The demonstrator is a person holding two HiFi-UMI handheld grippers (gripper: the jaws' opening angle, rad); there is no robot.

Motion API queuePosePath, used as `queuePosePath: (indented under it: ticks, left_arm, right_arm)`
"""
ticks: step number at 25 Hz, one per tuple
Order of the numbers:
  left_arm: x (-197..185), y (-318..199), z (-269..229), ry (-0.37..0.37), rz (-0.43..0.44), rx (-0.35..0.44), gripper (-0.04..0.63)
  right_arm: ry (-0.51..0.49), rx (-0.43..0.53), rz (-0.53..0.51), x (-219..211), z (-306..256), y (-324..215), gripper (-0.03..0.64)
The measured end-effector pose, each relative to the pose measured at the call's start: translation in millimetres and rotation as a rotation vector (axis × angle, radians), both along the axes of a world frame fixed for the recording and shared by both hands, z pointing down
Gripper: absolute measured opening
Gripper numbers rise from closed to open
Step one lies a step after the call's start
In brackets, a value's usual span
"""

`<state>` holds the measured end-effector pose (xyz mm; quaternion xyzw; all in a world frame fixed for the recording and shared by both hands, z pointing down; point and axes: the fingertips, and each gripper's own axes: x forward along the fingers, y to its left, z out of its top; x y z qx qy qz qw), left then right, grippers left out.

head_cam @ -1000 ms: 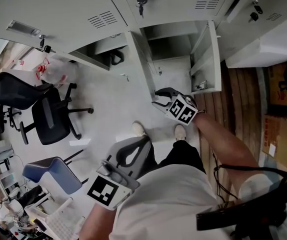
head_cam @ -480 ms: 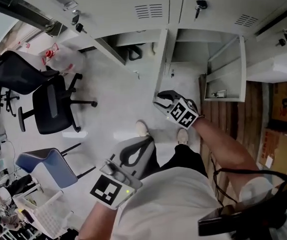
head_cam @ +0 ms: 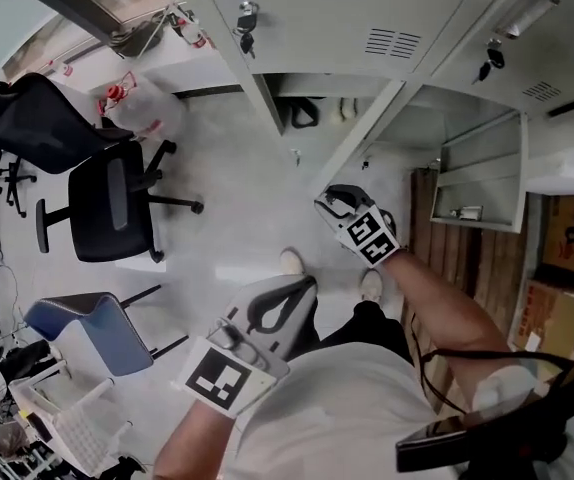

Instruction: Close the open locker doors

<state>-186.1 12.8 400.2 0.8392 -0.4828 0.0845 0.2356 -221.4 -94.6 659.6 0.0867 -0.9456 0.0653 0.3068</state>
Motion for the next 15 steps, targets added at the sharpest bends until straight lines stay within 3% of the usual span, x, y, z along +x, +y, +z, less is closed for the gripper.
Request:
queuePosePath:
  ticks: [10, 15]
  left_arm:
    - [-56.2, -0.1, -0.1, -0.009, 0.047, 0.034, 0.011]
    - [-84.3, 5.4, -0.8, 0.006, 0.035, 0.037, 0.011]
  right_arm:
    - [0.004, 0.002, 0.153, -58.7, -0.6, -31.6, 0.094]
    - [0.002, 0.033, 0.238, -84.3, -2.5, -57.6, 0.057]
